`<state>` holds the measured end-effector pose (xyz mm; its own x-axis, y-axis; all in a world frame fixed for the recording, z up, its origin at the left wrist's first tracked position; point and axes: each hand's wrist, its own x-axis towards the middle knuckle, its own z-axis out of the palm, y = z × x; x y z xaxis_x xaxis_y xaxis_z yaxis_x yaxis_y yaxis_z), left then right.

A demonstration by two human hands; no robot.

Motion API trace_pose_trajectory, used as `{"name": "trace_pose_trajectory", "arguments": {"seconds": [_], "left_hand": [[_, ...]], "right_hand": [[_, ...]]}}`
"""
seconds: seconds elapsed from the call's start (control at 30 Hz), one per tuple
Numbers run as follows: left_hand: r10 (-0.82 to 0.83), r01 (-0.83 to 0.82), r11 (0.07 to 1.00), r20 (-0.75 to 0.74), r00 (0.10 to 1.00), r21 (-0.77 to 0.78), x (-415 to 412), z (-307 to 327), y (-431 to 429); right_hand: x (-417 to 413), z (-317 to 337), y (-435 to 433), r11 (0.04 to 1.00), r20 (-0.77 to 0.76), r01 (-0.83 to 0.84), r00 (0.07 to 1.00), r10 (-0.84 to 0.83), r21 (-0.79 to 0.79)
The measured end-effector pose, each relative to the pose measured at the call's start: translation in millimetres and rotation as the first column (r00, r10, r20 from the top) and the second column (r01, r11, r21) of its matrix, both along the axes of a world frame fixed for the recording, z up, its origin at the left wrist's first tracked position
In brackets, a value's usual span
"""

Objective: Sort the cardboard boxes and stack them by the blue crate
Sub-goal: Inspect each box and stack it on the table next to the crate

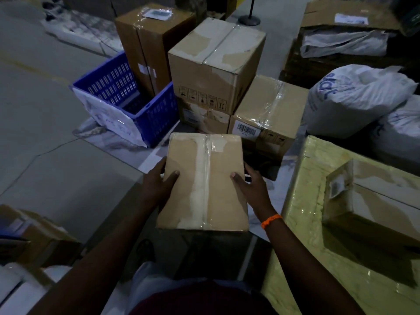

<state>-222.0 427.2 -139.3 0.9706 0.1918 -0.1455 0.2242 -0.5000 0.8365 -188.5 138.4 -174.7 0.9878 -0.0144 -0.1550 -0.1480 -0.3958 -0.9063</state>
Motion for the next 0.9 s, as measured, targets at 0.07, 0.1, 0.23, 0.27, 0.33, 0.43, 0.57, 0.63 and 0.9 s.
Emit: {"name": "trace_pose_trajectory", "arguments": {"seconds": [0.07,0.1,0.23,0.27,0.33,0.43,0.57,0.63,0.9], "left_hand": [[-0.032,0.032,0.999,-0.021,0.999,-0.017,-6.2,-1.7,2.9],[-0.044,0.043,0.999,-0.027,0.999,-0.02,-11.9,-0.8,3.5],[-0.053,0.052,0.997,-0.025,0.998,-0.058,-43.1,-6.2,6.3],[-0.06,0.058,0.996,-0.032,0.998,-0.073,-52.8,-9.3,7.2],[-0.085,0.08,0.991,-0.042,0.996,-0.105,-70.4,-13.0,6.7],[-0.083,0.077,0.988,-0.045,0.996,-0.132,-82.4,-8.9,-2.8],[-0.09,0.094,0.986,0.033,0.995,-0.141,-81.5,24.9,-32.4],[-0.171,0.179,0.974,0.073,0.983,-0.137,-77.8,46.9,-47.9],[-0.457,0.493,0.862,0.245,0.855,-0.115,-41.6,105.3,-120.8]], "right_hand": [[-7.2,3.6,-0.7,0.999,-0.007,0.011,1.0,-0.011,0.051],[-12.6,6.7,-0.2,0.997,-0.004,0.018,1.0,-0.018,0.078],[-50.1,9.6,-9.3,0.995,-0.011,0.018,1.0,-0.017,0.097],[-60.7,6.6,-13.2,0.995,-0.033,0.031,0.999,-0.028,0.091],[-81.7,3.1,-18.9,0.995,-0.071,0.021,0.997,-0.014,0.096],[-101.9,6.7,-25.0,0.99,-0.1,0.017,0.995,-0.002,0.143],[-117.0,32.1,-47.7,0.977,-0.057,0.065,0.997,-0.054,0.201],[-127.0,48.9,-65.2,0.968,-0.025,0.121,0.993,-0.118,0.218],[-152.6,90.0,-120.6,0.893,0.08,0.345,0.921,-0.381,0.288]]}}
